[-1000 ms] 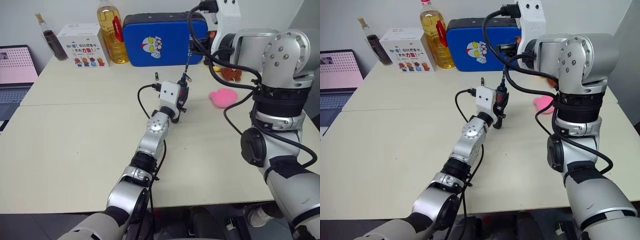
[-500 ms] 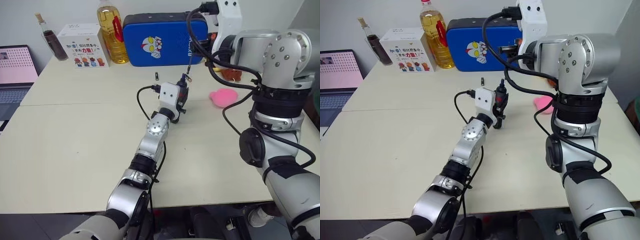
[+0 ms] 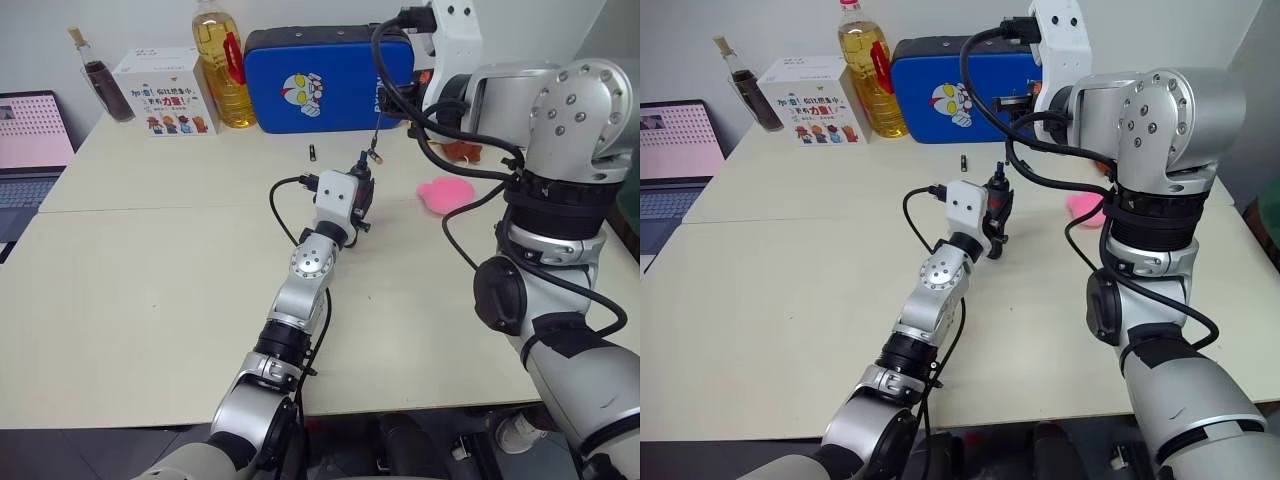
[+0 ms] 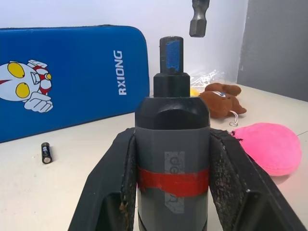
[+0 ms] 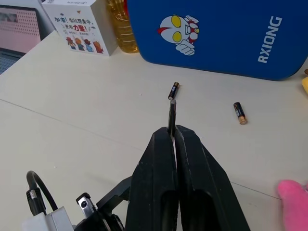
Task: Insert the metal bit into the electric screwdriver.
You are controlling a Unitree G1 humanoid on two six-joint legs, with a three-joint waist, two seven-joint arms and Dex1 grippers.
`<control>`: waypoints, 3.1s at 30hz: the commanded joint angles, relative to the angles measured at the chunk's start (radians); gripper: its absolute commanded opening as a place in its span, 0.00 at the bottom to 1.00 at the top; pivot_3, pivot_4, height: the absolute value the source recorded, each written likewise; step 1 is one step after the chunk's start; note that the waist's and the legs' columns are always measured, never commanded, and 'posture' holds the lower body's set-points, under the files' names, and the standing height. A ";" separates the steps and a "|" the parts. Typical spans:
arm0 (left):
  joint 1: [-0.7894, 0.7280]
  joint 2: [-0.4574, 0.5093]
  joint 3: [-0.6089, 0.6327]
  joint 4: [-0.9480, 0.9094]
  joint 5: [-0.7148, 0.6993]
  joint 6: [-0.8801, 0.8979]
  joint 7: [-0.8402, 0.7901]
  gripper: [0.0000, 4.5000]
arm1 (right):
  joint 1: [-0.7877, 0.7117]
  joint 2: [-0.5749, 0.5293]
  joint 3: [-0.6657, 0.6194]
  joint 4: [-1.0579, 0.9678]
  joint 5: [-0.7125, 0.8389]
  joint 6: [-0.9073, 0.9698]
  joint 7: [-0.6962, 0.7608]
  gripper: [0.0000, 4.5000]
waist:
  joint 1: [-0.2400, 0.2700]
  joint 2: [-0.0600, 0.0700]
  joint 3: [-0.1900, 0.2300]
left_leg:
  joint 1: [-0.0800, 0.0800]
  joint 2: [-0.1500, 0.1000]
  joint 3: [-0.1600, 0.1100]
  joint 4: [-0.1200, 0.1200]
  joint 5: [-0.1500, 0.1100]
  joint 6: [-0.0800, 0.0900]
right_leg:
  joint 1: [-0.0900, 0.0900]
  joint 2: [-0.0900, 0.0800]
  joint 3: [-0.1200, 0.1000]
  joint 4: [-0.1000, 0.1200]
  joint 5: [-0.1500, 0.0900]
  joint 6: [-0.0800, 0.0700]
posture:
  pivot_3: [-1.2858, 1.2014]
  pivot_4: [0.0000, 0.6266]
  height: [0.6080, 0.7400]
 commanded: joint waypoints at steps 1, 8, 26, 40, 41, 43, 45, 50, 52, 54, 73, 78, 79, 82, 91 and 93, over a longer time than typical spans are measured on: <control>0.013 -0.009 -0.012 -0.013 0.007 0.013 -0.002 0.37 | -0.036 0.003 -0.022 -0.038 -0.002 0.004 0.005 0.02 | 0.000 0.000 0.000 | 0.000 0.000 0.000 0.000 0.000 0.000 | 0.000 0.000 0.000 0.000 0.000 0.000 | 0.52 0.24 1.00; 0.010 -0.016 -0.015 -0.012 0.007 0.014 -0.004 0.37 | -0.038 0.015 -0.036 -0.041 -0.005 0.008 -0.001 0.02 | 0.000 0.000 0.000 | 0.000 0.000 0.000 0.000 0.000 0.000 | 0.000 0.000 0.000 0.000 0.000 0.000 | 0.52 0.24 1.00; 0.020 -0.014 -0.020 -0.034 0.008 0.023 -0.008 0.37 | -0.049 0.018 -0.037 -0.032 -0.017 -0.010 0.009 0.02 | 0.000 0.000 0.000 | 0.000 0.000 0.000 0.000 0.000 0.000 | 0.000 0.000 0.000 0.000 0.000 0.000 | 0.52 0.24 1.00; 0.027 -0.017 -0.023 -0.041 0.009 0.027 -0.007 0.37 | -0.052 0.028 -0.039 -0.021 -0.021 -0.014 0.023 0.02 | 0.000 0.000 0.000 | 0.000 0.000 0.000 0.000 0.000 0.000 | 0.000 0.000 0.000 0.000 0.000 0.000 | 0.52 0.24 1.00; 0.027 -0.016 -0.023 -0.041 0.009 0.027 -0.007 0.37 | -0.052 0.028 -0.039 -0.020 -0.021 -0.013 0.025 0.02 | 0.000 0.000 0.000 | 0.000 0.000 0.000 0.000 0.000 0.000 | 0.000 0.000 0.000 0.000 0.000 0.000 | 0.52 0.24 1.00; 0.028 -0.016 -0.022 -0.041 0.009 0.027 -0.007 0.37 | -0.052 0.030 -0.038 -0.019 -0.021 -0.013 0.027 0.02 | 0.000 0.000 0.000 | 0.000 0.000 0.000 0.000 0.000 0.000 | 0.000 0.000 0.000 0.000 0.000 0.000 | 0.52 0.24 1.00; 0.028 -0.014 -0.021 -0.040 0.008 0.026 -0.007 0.37 | -0.052 0.033 -0.037 -0.017 -0.021 -0.012 0.028 0.02 | 0.000 0.000 0.000 | 0.000 0.000 0.000 0.000 0.000 0.000 | 0.000 0.000 0.000 0.000 0.000 0.000 | 0.52 0.24 1.00; 0.030 -0.015 -0.022 -0.043 0.008 0.026 -0.008 0.37 | -0.048 0.035 -0.037 -0.026 -0.028 0.009 0.022 0.02 | 0.000 0.000 0.000 | 0.000 0.000 0.000 0.000 0.000 0.000 | 0.000 0.000 0.000 0.000 0.000 0.000 | 0.52 0.24 1.00; 0.030 -0.015 -0.022 -0.042 0.008 0.026 -0.009 0.37 | -0.044 0.034 -0.037 -0.029 -0.031 0.010 0.021 0.02 | 0.000 0.000 0.000 | 0.000 0.000 0.000 0.000 0.000 0.000 | 0.000 0.000 0.000 0.000 0.000 0.000 | 0.52 0.24 1.00; 0.030 -0.015 -0.022 -0.042 0.007 0.026 -0.010 0.37 | -0.041 0.032 -0.036 -0.030 -0.032 0.010 0.022 0.02 | 0.000 0.000 0.000 | 0.000 0.000 0.000 0.000 0.000 0.000 | 0.000 0.000 0.000 0.000 0.000 0.000 | 0.52 0.24 1.00; 0.031 -0.015 -0.023 -0.049 0.007 0.032 -0.011 0.37 | -0.046 0.022 -0.040 -0.021 -0.037 -0.002 0.020 0.02 | 0.000 0.000 0.000 | 0.000 0.000 0.000 0.000 0.000 0.000 | 0.000 0.000 0.000 0.000 0.000 0.000 | 0.52 0.24 1.00; 0.032 -0.015 -0.023 -0.053 0.007 0.035 -0.011 0.37 | -0.042 0.021 -0.038 -0.024 -0.040 0.003 0.018 0.02 | 0.000 0.000 0.000 | 0.000 0.000 0.000 0.000 0.000 0.000 | 0.000 0.000 0.000 0.000 0.000 0.000 | 0.52 0.24 1.00; 0.032 -0.014 -0.023 -0.053 0.007 0.035 -0.011 0.37 | -0.041 0.021 -0.038 -0.023 -0.040 0.004 0.018 0.02 | 0.000 0.000 0.000 | 0.000 0.000 0.000 0.000 0.000 0.000 | 0.000 0.000 0.000 0.000 0.000 0.000 | 0.52 0.24 1.00; 0.033 -0.015 -0.023 -0.058 0.008 0.037 -0.010 0.37 | -0.039 0.019 -0.039 -0.027 -0.039 0.011 0.021 0.02 | 0.000 0.000 0.000 | 0.000 0.000 0.000 0.000 0.000 0.000 | 0.000 0.000 0.000 0.000 0.000 0.000 | 0.52 0.24 1.00; 0.032 -0.017 -0.024 -0.057 0.006 0.039 -0.012 0.37 | -0.037 0.020 -0.037 -0.027 -0.041 0.014 0.021 0.02 | 0.000 0.000 0.000 | 0.000 0.000 0.000 0.000 0.000 0.000 | 0.000 0.000 0.000 0.000 0.000 0.000 | 0.52 0.24 1.00; 0.033 -0.017 -0.025 -0.058 0.006 0.040 -0.012 0.37 | -0.036 0.020 -0.037 -0.027 -0.041 0.011 0.021 0.02 | 0.000 0.000 0.000 | 0.000 0.000 0.000 0.000 0.000 0.000 | 0.000 0.000 0.000 0.000 0.000 0.000 | 0.52 0.24 1.00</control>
